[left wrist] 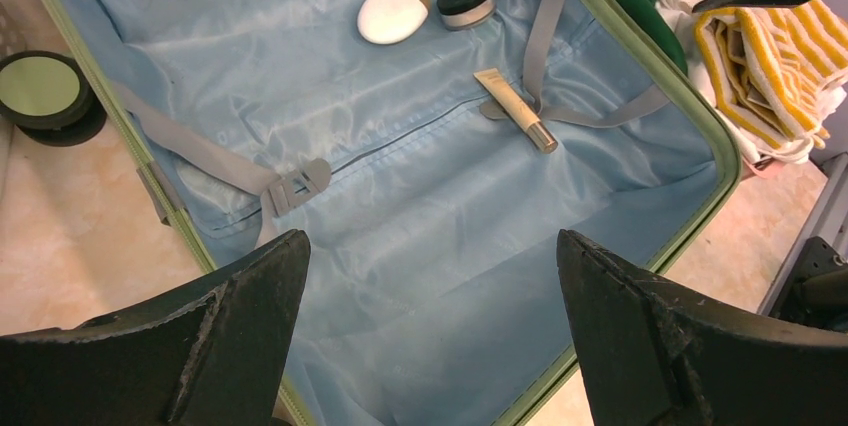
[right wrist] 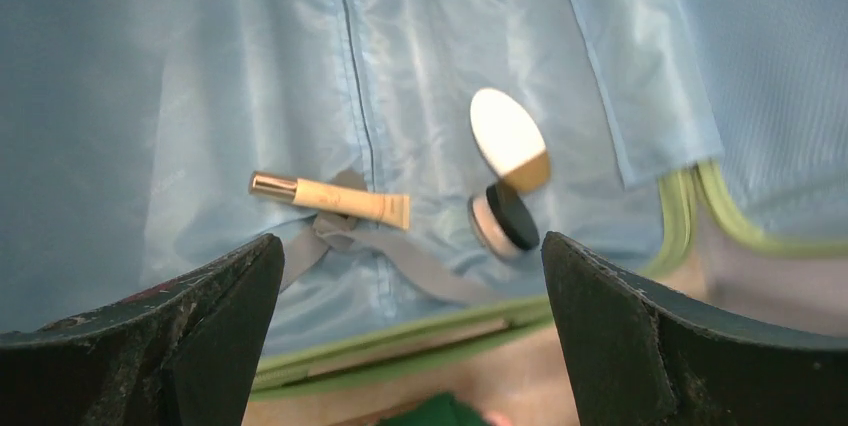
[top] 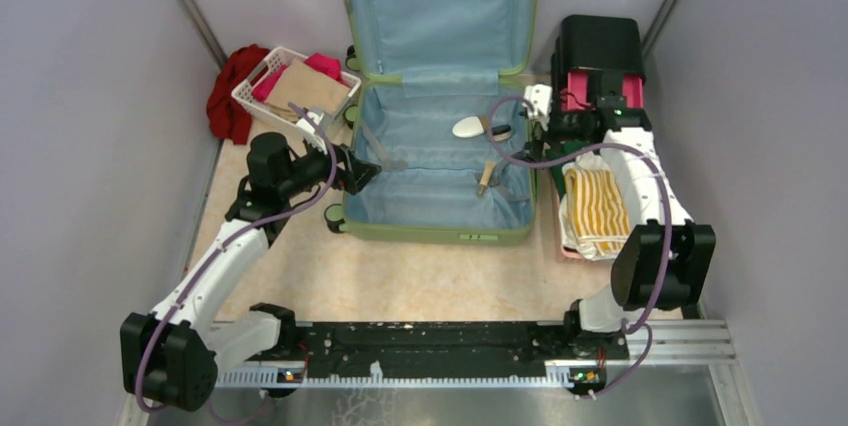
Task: Open, take out, and arrange the luggage
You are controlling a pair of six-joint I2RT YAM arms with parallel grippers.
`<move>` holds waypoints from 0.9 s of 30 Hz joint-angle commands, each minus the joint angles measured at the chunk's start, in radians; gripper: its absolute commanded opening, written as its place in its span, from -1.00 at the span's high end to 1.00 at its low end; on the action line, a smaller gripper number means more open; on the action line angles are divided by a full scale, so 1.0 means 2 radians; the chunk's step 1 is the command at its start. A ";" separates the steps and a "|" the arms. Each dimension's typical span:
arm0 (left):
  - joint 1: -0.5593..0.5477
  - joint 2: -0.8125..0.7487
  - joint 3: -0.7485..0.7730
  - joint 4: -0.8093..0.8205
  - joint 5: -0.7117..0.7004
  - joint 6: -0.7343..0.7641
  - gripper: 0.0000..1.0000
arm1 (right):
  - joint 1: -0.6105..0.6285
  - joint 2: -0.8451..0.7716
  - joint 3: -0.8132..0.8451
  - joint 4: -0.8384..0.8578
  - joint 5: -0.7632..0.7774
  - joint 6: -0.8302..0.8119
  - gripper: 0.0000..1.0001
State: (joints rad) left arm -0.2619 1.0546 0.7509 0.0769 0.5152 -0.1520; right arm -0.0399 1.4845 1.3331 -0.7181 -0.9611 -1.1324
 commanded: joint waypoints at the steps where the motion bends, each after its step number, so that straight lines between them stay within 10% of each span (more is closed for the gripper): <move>1: 0.004 -0.011 -0.007 0.018 -0.011 0.016 -0.97 | 0.050 0.038 0.063 -0.021 0.016 -0.114 -0.98; 16: 0.004 -0.018 -0.008 0.008 -0.039 0.033 -0.97 | 0.136 0.157 0.141 0.022 0.228 -0.195 -0.91; 27: 0.004 -0.026 -0.006 0.005 -0.039 0.033 -0.97 | 0.151 0.235 0.208 -0.016 0.286 -0.218 -0.48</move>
State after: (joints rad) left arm -0.2615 1.0317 0.7406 0.0769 0.4381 -0.1024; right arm 0.2535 1.9072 1.6657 -0.7158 -0.4324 -1.5307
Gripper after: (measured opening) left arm 0.987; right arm 0.771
